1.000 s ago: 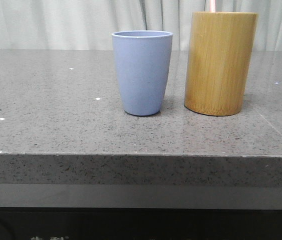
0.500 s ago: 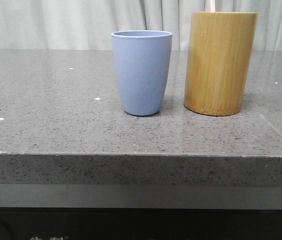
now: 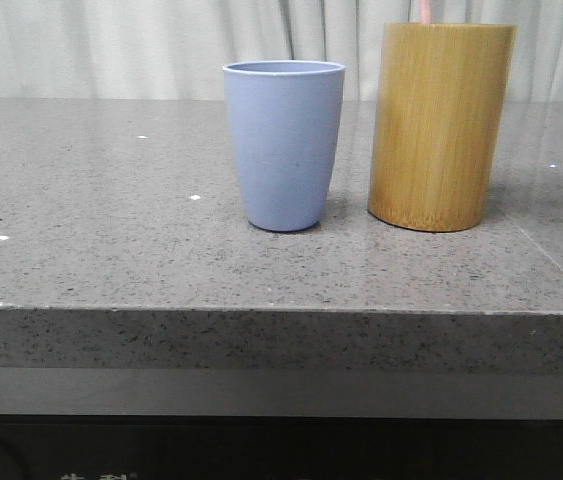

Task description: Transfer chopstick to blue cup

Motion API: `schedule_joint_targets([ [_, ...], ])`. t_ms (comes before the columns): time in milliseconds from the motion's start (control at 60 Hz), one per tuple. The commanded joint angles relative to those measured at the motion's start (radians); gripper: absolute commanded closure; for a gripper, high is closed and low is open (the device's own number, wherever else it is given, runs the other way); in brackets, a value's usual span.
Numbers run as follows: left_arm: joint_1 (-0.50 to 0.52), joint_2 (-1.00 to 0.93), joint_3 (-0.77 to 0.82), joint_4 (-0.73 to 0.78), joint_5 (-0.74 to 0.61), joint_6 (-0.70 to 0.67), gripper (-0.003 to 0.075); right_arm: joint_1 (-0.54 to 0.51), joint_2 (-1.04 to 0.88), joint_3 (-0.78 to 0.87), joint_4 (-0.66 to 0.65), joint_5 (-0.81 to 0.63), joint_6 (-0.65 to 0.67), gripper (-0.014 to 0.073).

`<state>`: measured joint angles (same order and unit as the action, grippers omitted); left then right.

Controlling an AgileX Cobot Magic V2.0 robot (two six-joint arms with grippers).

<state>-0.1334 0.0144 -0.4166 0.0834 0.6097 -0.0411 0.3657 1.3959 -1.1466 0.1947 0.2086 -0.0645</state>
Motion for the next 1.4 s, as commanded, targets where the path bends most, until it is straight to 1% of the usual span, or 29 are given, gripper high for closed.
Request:
schedule_joint_targets([
  [0,0.002,0.012,-0.023,-0.006,-0.083,-0.01,0.0739,-0.001,0.0,-0.047,0.006,-0.114,-0.008,0.0148],
  [117,0.002,0.012,-0.023,-0.006,-0.083,-0.01,0.0739,-0.001,0.012,-0.047,0.006,-0.124,-0.008,0.0348],
  [167,0.002,0.012,-0.023,-0.006,-0.083,-0.01,0.0739,-0.001,0.012,-0.047,0.006,-0.126,-0.008,0.046],
  [217,0.002,0.012,-0.023,-0.006,-0.083,-0.01,0.0739,-0.001,0.01,-0.047,0.006,-0.132,-0.008,0.055],
  [267,0.002,0.012,-0.023,-0.006,-0.083,-0.01,0.0739,-0.001,0.006,-0.047,0.002,-0.136,-0.008,0.0626],
  [350,0.002,0.012,-0.023,-0.006,-0.083,-0.01,0.0739,-0.001,-0.009,-0.047,-0.013,-0.139,-0.008,0.0717],
  [450,0.002,0.012,-0.023,-0.006,-0.083,-0.01,0.0739,-0.001,-0.054,-0.047,-0.049,-0.144,-0.008,0.0715],
  [567,0.002,0.012,-0.023,-0.006,-0.083,-0.01,0.0739,-0.001,-0.122,-0.047,-0.058,-0.172,-0.008,0.0716],
  [750,0.002,0.012,-0.023,-0.006,-0.083,-0.01,0.0739,0.017,-0.238,-0.047,-0.056,-0.276,-0.007,0.0716],
  [867,0.002,0.012,-0.023,-0.006,-0.083,-0.01,0.0739,0.068,-0.266,-0.047,-0.053,-0.353,-0.007,0.0716],
  [1017,0.002,0.012,-0.023,-0.006,-0.083,-0.01,0.0739,0.182,-0.25,-0.047,-0.053,-0.431,-0.007,0.0716],
  [1150,0.002,0.012,-0.023,-0.006,-0.083,-0.01,0.0739,0.274,-0.193,-0.047,-0.053,-0.45,-0.007,0.0716],
  [1250,0.002,0.012,-0.023,-0.006,-0.083,-0.01,0.0739,0.305,-0.133,-0.046,-0.053,-0.462,-0.007,0.0716],
  [1383,0.002,0.012,-0.023,-0.006,-0.083,-0.01,0.0739,0.305,-0.052,-0.041,-0.009,-0.448,-0.007,0.0715],
])
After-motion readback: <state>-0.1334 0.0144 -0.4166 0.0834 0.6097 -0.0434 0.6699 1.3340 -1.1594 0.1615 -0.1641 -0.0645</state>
